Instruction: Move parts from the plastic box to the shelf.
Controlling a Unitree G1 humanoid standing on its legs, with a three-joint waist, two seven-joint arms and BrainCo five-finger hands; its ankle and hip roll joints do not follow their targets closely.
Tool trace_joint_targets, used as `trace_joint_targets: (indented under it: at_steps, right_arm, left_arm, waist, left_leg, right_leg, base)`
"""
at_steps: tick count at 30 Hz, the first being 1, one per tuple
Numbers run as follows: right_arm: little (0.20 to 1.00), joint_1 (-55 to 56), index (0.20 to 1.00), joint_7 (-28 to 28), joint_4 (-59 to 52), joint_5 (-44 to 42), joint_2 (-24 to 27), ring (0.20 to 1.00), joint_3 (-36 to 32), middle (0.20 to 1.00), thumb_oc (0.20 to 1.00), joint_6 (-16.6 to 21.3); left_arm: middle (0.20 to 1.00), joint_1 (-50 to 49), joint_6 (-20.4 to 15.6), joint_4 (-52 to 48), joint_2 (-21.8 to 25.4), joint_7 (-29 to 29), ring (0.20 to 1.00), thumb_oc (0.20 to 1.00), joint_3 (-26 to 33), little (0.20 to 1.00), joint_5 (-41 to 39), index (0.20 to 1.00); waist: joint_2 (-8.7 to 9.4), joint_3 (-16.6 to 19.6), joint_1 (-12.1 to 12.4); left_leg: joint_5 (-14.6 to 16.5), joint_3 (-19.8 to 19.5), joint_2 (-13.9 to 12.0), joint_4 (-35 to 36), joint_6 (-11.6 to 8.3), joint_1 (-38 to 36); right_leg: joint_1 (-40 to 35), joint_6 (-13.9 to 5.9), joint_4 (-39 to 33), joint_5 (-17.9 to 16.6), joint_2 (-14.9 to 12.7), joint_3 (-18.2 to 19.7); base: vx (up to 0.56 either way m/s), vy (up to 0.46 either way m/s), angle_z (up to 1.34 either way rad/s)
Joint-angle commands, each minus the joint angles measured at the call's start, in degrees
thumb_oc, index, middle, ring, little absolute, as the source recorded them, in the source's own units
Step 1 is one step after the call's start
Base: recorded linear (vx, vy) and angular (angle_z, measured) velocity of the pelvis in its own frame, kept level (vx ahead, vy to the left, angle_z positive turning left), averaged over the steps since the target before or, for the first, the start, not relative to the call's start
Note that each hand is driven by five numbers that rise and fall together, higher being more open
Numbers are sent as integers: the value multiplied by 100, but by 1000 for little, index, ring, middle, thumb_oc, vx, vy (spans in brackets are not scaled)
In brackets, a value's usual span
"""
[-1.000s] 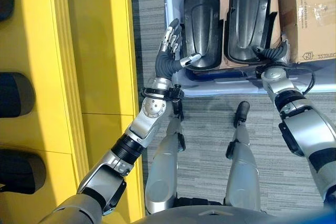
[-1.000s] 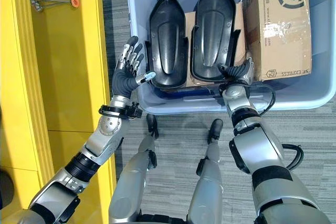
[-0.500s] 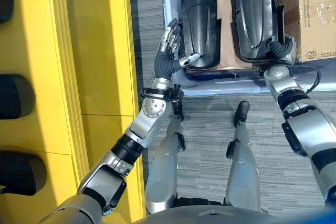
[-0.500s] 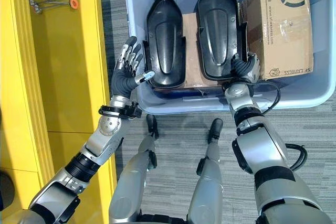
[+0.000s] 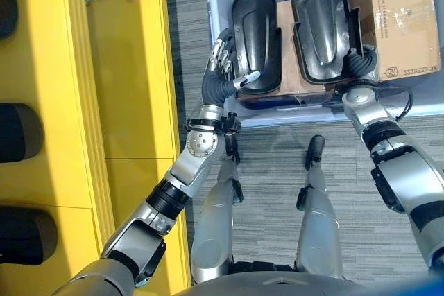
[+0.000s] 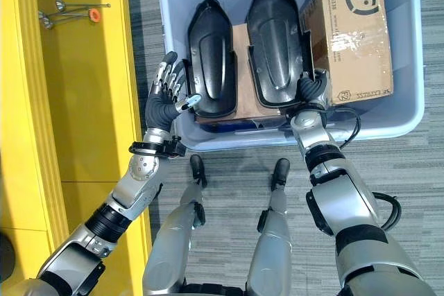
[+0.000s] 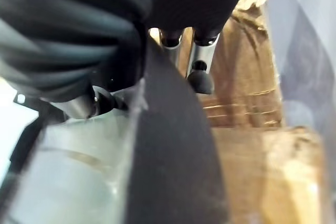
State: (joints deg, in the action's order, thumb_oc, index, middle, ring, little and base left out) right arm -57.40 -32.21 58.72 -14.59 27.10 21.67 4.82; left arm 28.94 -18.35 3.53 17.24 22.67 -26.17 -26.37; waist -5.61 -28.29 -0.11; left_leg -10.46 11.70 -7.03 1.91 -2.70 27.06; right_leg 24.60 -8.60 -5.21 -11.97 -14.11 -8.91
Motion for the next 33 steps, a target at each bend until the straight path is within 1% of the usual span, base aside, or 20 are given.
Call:
trace_joint_targets:
  at_steps: [1, 4, 10, 12, 17, 21, 23, 24, 25, 28, 30, 32, 33]
  right_arm:
    - [200, -129, 200, -132, -791, 29, -82, 200, -66, 200, 200, 495]
    - [200, 142, 200, -176, -1482, 158, -33, 200, -243, 200, 200, 557]
    - [200, 676, 200, -202, -2555, 203, -123, 200, -632, 200, 200, 731]
    - [200, 983, 200, -154, -3090, 225, -212, 200, -791, 200, 200, 823]
    - [200, 1285, 200, -73, -3585, 184, -303, 200, -917, 200, 200, 946]
    - [200, 2278, 200, 268, -4669, -34, -507, 200, -1133, 200, 200, 1155]
    - [200, 2725, 200, 509, -5052, -162, -548, 200, -1187, 200, 200, 1222]
    - [200, 2736, 200, 512, -5065, -162, -549, 200, -1190, 200, 200, 1216]
    - [200, 3211, 200, 803, -5382, -420, -608, 200, -1220, 200, 200, 1271]
    - [200, 3464, 200, 955, -5576, -472, -603, 200, -1243, 200, 200, 1244]
    - [200, 3889, 200, 1299, -5771, -844, -576, 200, -1306, 200, 200, 1248]
    - [200, 4109, 200, 1496, -5902, -1055, -570, 200, -1322, 200, 200, 1251]
    - [200, 4125, 200, 1506, -5908, -1065, -568, 200, -1320, 200, 200, 1251]
  left_arm:
    - [1000, -19, -266, -420, 315, -41, 1000, 1000, 217, 1000, 103, 1000]
    - [1000, -81, -264, -437, 322, -22, 1000, 1000, 340, 1000, 155, 1000]
    - [1000, -128, -221, -482, 338, 19, 1000, 1000, 470, 1000, 234, 1000]
    - [1000, -194, -201, -509, 371, 20, 1000, 1000, 546, 1000, 280, 1000]
    - [1000, -277, -182, -537, 395, 33, 1000, 1000, 633, 1000, 330, 1000]
    - [1000, -573, -132, -616, 509, 5, 1000, 1000, 893, 1000, 412, 1000]
    - [1000, -793, -119, -638, 575, -94, 1000, 1000, 1000, 1000, 415, 1000]
    - [1000, -800, -117, -644, 577, -96, 1000, 1000, 1001, 1000, 414, 1000]
    - [1000, -1104, -85, -658, 650, -226, 1000, 1000, 1137, 1000, 396, 1000]
    - [1000, -1322, -66, -716, 696, -331, 1000, 1000, 1223, 1000, 364, 1000]
    - [1000, -1680, -6, -728, 766, -519, 1000, 1000, 1405, 1000, 313, 1000]
    - [1000, -1901, 21, -735, 802, -635, 1000, 1000, 1521, 1000, 271, 1000]
    - [1000, -1922, 25, -746, 802, -640, 1000, 1000, 1526, 1000, 269, 1000]
  waist:
    - [341, 40, 100]
    - [398, 65, 36]
    - [471, 87, -47]
    - [503, 119, -78]
    - [547, 163, -114]
    - [630, 266, -190]
    - [666, 346, -217]
    - [668, 360, -215]
    - [702, 497, -235]
    - [719, 602, -239]
    - [747, 782, -263]
    - [754, 898, -274]
    - [754, 893, -275]
  left_leg:
    - [374, -235, -301, -280, -344, -49]
    - [382, -223, -320, -275, -341, -60]
    - [385, -235, -342, -290, -331, -69]
    - [388, -215, -343, -274, -327, -115]
    - [395, -209, -360, -275, -325, -155]
    - [465, -226, -400, -334, -345, -324]
    - [489, -230, -449, -364, -361, -462]
    - [459, -227, -447, -353, -355, -443]
    - [472, -224, -518, -313, -384, -692]
    - [424, -222, -562, -243, -392, -828]
    - [397, -209, -655, -112, -435, -1179]
    - [345, -196, -721, -25, -441, -1349]
    - [338, -192, -724, -5, -445, -1379]
  right_leg:
    - [-311, -239, 495, 629, -447, 75]
    - [-298, -228, 507, 633, -430, 94]
    - [-304, -216, 504, 619, -415, 114]
    - [-331, -225, 492, 614, -411, 114]
    - [-358, -224, 501, 623, -400, 120]
    - [-518, -219, 590, 726, -364, 105]
    - [-630, -205, 642, 773, -334, 117]
    - [-610, -200, 628, 742, -333, 122]
    - [-802, -191, 667, 842, -287, 120]
    - [-887, -175, 679, 865, -249, 123]
    - [-1118, -147, 793, 1055, -161, 94]
    - [-1195, -114, 905, 1159, -91, 102]
    - [-1210, -112, 915, 1171, -88, 103]
  base:
    - [0, 0, 0]
    - [0, 0, 0]
    - [0, 0, 0]
    - [0, 0, 0]
    - [0, 0, 0]
    - [-3, -18, 0]
    - [8, -15, 2]
    - [64, -45, -4]
    - [27, -35, -10]
    - [48, -52, -9]
    - [87, -67, -8]
    - [43, -50, -3]
    - [44, -40, -2]
